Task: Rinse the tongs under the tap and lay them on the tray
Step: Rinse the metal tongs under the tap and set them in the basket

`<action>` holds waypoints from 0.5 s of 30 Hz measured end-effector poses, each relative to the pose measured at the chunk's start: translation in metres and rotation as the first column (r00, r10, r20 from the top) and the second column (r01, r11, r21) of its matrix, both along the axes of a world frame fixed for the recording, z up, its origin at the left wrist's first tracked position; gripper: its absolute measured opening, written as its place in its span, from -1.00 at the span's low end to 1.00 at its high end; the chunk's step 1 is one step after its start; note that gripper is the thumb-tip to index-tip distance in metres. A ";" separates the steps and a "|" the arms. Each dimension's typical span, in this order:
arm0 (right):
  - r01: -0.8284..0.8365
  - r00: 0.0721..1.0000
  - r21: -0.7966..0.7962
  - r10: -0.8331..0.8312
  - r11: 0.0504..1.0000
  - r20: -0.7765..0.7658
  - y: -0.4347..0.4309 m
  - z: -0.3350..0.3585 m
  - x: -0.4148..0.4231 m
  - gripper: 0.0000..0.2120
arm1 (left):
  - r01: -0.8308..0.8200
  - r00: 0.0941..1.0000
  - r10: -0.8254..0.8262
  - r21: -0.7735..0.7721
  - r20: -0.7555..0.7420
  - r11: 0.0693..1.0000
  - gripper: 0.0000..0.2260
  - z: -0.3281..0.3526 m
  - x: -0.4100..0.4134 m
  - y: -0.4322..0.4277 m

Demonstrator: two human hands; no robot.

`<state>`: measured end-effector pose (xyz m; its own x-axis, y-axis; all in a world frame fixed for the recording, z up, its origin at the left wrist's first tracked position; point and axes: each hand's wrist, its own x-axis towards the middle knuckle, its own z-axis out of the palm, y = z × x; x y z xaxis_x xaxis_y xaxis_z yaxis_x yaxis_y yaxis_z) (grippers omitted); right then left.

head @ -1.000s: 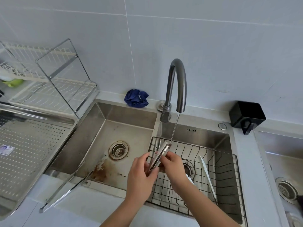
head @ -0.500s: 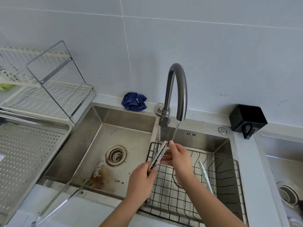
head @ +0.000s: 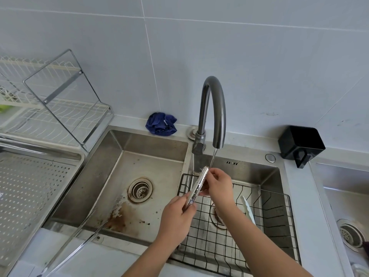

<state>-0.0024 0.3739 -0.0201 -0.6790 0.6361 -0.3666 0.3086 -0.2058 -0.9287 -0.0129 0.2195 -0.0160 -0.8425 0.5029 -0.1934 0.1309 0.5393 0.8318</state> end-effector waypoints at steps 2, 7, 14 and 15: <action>-0.016 1.000 0.010 0.016 1.000 0.002 0.001 0.000 0.001 -0.78 | -0.015 0.999 0.014 0.024 0.041 1.000 -0.78 0.001 0.000 0.001; -0.144 0.990 -0.081 0.144 0.986 0.005 0.004 0.000 0.006 -0.76 | -0.056 0.991 0.052 0.030 0.124 0.998 -0.74 0.000 0.001 -0.005; -0.145 0.989 -0.093 0.147 0.985 0.016 0.004 0.000 0.004 -0.81 | -0.127 0.966 0.105 0.080 0.238 0.989 -0.82 -0.001 0.001 -0.006; -0.160 0.987 -0.108 0.162 0.981 0.014 0.004 0.000 0.004 -0.83 | -0.132 0.963 0.109 0.081 0.247 0.988 -0.83 -0.001 0.000 -0.006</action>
<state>0.0018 0.3776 -0.0199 -0.7602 0.4757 -0.4425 0.3663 -0.2487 -0.8966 -0.0127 0.2131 -0.0169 -0.8323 0.4267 -0.3538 -0.1407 0.4547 0.8795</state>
